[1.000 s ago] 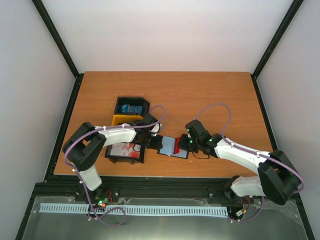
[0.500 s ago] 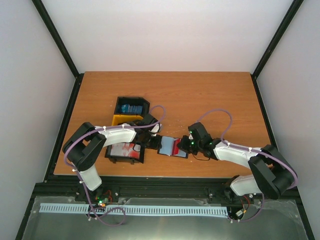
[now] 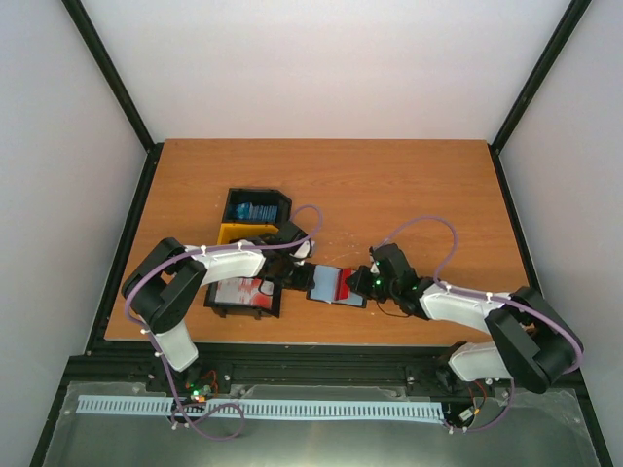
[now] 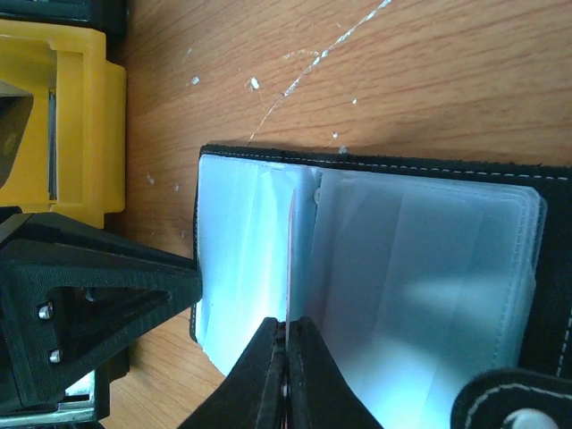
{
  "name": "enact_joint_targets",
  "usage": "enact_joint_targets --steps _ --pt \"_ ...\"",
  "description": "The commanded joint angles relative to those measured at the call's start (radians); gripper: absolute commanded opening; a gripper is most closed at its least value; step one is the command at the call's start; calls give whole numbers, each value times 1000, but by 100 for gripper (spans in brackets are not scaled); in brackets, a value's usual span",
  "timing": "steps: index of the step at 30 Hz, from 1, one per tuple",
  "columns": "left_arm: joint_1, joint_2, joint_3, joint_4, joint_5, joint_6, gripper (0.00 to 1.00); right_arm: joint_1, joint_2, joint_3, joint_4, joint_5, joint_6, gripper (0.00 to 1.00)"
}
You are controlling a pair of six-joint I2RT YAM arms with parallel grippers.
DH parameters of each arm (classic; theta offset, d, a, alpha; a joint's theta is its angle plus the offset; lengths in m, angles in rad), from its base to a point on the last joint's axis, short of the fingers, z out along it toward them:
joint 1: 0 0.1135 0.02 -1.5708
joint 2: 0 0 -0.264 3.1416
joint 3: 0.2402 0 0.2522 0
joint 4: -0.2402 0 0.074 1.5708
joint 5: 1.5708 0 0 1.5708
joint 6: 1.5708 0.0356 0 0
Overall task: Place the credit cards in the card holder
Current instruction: Insert the credit card into the card holder.
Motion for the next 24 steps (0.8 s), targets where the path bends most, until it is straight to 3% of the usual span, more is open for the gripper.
enact_joint_targets --steps 1,11,18,24 --pt "-21 29 -21 -79 5 -2 11 1 -30 -35 104 2 1 3" --pt "-20 22 -14 -81 -6 -5 9 1 -35 -51 132 -6 13 3" --pt "-19 21 -14 -79 -8 -5 9 1 36 -10 13 19 18 3" --pt "-19 20 -18 -73 0 -3 10 1 78 -23 104 -22 40 3"
